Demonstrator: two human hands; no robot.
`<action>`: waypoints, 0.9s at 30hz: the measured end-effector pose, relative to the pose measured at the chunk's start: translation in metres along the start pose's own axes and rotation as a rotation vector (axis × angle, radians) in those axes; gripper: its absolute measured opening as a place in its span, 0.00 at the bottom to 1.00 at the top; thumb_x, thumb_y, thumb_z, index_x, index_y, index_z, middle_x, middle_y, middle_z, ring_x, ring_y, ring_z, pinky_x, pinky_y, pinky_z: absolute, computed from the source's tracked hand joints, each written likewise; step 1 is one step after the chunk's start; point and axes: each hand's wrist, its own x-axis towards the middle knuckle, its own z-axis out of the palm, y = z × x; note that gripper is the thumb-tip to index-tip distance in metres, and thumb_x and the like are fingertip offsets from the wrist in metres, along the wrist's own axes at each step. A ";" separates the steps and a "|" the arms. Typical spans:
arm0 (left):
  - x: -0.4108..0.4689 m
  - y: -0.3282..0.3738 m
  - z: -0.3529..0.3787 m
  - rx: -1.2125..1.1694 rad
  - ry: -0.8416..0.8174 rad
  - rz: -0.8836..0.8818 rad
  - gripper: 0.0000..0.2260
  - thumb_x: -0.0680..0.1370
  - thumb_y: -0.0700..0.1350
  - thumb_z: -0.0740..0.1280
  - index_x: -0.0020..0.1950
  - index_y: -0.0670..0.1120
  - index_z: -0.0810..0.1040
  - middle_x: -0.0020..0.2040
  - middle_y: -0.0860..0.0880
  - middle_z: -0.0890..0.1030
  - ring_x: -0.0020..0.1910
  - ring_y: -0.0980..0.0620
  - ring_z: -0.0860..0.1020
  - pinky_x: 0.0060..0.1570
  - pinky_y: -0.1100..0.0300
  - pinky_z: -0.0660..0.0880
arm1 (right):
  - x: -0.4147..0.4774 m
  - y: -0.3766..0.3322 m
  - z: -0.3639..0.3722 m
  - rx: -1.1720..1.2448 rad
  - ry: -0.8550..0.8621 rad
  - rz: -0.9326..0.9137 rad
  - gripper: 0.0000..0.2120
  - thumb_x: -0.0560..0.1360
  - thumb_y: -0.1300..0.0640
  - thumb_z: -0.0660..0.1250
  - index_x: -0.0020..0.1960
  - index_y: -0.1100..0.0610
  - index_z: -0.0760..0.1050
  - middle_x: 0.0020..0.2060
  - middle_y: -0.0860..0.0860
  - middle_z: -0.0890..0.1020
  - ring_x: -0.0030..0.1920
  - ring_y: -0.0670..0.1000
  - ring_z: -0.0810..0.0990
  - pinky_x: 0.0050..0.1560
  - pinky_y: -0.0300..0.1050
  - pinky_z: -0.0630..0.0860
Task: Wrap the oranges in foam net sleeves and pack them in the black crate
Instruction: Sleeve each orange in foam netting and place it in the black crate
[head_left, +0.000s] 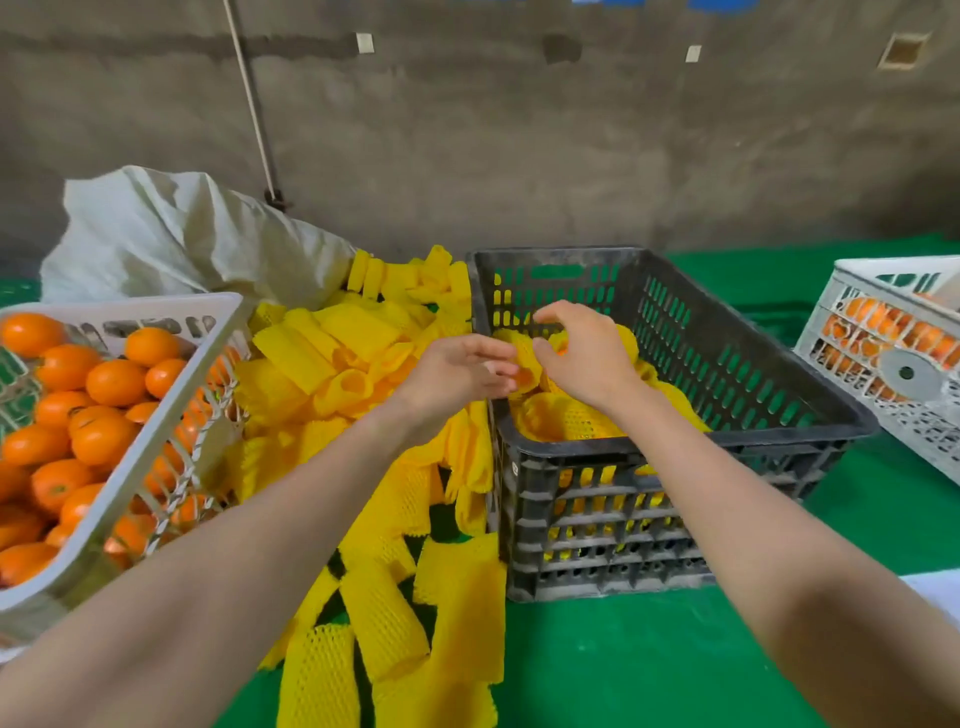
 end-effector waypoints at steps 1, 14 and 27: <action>-0.004 0.002 -0.013 -0.010 -0.022 -0.030 0.10 0.78 0.30 0.60 0.56 0.38 0.75 0.47 0.43 0.80 0.44 0.47 0.80 0.49 0.56 0.78 | -0.004 -0.018 0.003 0.061 0.045 -0.058 0.14 0.75 0.57 0.64 0.59 0.58 0.75 0.57 0.53 0.79 0.59 0.52 0.75 0.58 0.41 0.67; -0.078 -0.047 -0.161 0.134 0.246 -0.265 0.10 0.80 0.32 0.61 0.47 0.45 0.77 0.46 0.44 0.80 0.42 0.46 0.79 0.49 0.50 0.74 | -0.057 -0.104 0.164 -0.253 -0.746 -0.180 0.31 0.71 0.53 0.71 0.69 0.57 0.61 0.65 0.58 0.65 0.66 0.60 0.65 0.60 0.54 0.69; -0.103 -0.068 -0.193 0.151 0.309 -0.287 0.15 0.78 0.37 0.66 0.65 0.40 0.72 0.62 0.41 0.76 0.55 0.47 0.77 0.47 0.59 0.77 | -0.014 -0.128 0.123 0.602 -0.415 0.189 0.12 0.75 0.71 0.60 0.55 0.63 0.78 0.54 0.61 0.80 0.51 0.56 0.81 0.49 0.47 0.76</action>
